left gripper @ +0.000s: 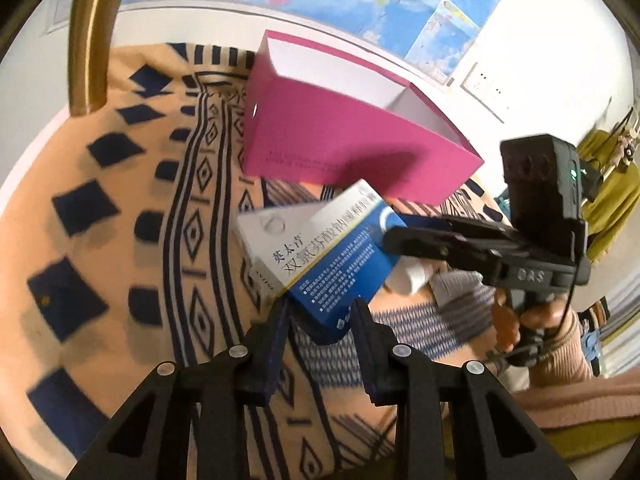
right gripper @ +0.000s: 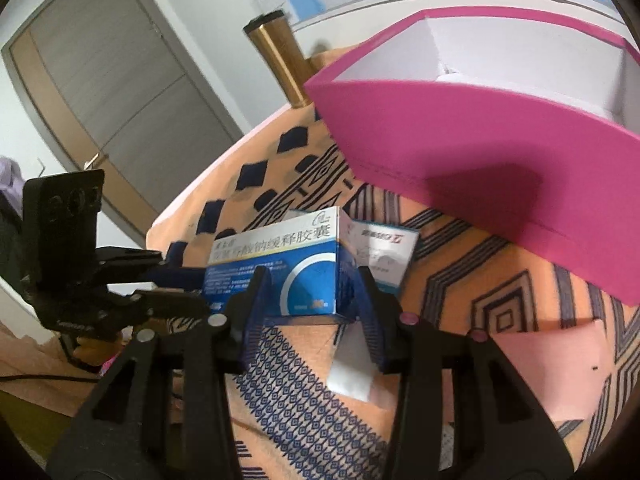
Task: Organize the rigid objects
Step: 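Lift the medicine box with the right gripper over the pink box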
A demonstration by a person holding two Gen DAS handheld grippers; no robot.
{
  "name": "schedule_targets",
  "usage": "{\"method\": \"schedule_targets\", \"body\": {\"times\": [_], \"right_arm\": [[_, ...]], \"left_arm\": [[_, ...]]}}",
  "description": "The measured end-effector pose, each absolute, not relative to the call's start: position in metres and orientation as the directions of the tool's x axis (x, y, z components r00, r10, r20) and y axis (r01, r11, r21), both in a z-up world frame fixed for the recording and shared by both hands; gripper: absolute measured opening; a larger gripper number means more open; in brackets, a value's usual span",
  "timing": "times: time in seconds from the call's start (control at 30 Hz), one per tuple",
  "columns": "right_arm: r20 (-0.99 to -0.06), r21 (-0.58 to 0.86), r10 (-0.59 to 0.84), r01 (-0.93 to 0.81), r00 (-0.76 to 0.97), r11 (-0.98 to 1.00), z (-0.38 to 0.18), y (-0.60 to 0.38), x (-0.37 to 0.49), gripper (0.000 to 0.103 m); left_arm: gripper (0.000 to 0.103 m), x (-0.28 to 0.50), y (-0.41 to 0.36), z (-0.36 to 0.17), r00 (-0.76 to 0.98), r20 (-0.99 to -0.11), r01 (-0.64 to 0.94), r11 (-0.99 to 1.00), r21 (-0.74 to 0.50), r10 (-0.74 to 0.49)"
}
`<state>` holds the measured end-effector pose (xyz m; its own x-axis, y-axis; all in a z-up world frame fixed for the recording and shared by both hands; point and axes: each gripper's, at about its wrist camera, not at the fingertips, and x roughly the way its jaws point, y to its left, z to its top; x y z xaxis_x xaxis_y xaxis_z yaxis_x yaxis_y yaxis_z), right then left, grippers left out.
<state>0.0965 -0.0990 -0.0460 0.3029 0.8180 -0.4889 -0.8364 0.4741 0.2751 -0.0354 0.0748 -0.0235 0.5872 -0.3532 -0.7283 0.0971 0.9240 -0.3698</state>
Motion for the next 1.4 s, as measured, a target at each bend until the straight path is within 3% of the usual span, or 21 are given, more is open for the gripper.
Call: {"method": "schedule_targets", "body": {"times": [0.4,0.57,0.67,0.97,1.03,1.1,1.4], "right_arm": [[-0.433,0.312,0.827,-0.801,0.359,0.511,-0.031,-0.122,0.098,0.046],[-0.402,0.296,0.852,-0.833,0.335,0.467,-0.015,-0.118,0.088,0.041],[-0.425,0.217,0.820,-0.837,0.383,0.503,-0.012,-0.108,0.082,0.041],[-0.457,0.347,0.787,-0.731,0.415,0.587,-0.039,-0.142,0.120,0.045],[-0.464,0.357,0.793,-0.736,0.394,0.575,-0.043,-0.136,0.124,0.045],[-0.473,0.355,0.799,-0.750,0.371,0.558,-0.046,-0.128,0.124,0.045],[-0.501,0.345,0.804,-0.779,0.320,0.524,-0.053,-0.103,0.126,0.044]], "left_arm": [[0.031,-0.001,0.072,0.001,0.626,-0.698,0.161,0.934,-0.320,-0.347],[0.031,0.008,0.055,0.021,0.636,-0.659,0.254,0.915,-0.313,-0.402],[0.030,0.012,0.046,0.021,0.647,-0.668,0.264,0.930,-0.257,-0.368],[0.034,0.007,0.076,-0.016,0.608,-0.735,0.130,0.951,-0.282,-0.301],[0.039,0.001,0.082,-0.019,0.614,-0.733,0.104,0.950,-0.293,-0.293],[0.044,-0.004,0.088,-0.021,0.620,-0.728,0.082,0.946,-0.313,-0.294],[0.041,-0.003,0.073,-0.033,0.574,-0.732,0.135,0.924,-0.358,-0.368]]}}
